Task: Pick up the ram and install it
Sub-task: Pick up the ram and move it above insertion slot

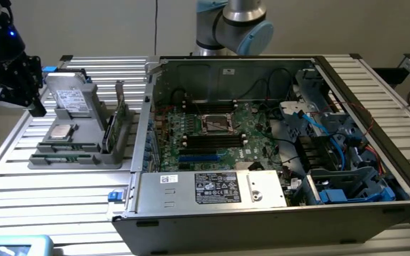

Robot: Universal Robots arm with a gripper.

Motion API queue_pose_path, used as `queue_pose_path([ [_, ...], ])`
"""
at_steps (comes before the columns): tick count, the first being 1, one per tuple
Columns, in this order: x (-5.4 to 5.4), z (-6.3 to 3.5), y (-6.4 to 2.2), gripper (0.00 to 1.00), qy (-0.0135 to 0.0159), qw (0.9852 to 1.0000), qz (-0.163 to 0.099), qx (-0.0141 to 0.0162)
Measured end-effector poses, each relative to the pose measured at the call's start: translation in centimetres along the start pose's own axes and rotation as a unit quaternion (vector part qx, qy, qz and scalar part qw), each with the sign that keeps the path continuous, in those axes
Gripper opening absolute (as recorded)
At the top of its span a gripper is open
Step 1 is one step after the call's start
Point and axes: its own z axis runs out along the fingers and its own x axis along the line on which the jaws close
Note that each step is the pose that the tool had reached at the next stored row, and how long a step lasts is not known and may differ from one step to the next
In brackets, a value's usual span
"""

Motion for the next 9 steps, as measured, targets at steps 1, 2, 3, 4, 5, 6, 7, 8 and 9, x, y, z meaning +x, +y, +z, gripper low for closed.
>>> queue_pose_path([
  [1,0.0,0.0,0.0,0.11,0.0,1.0,0.0,0.0],
  [2,0.0,0.0,0.0,0.11,0.0,1.0,0.0,0.0],
  [3,0.0,0.01,0.0,0.11,0.0,1.0,0.0,-0.0001],
  [4,0.0,0.02,0.0,0.11,0.0,1.0,0.0,-0.0001],
  [5,0.0,0.06,0.0,0.17,0.0,1.0,0.0,0.0],
  [6,0.01,0.15,0.01,0.24,-0.0001,1.0,0.0,0.0001],
  [7,0.01,0.3,0.01,0.3,0.0,1.0,0.0,0.0],
  [8,0.01,0.47,0.01,0.3,0.0,1.0,0.0,-0.0001],
  [9,0.01,0.65,0.01,0.3,0.0,1.0,0.0,-0.0001],
])
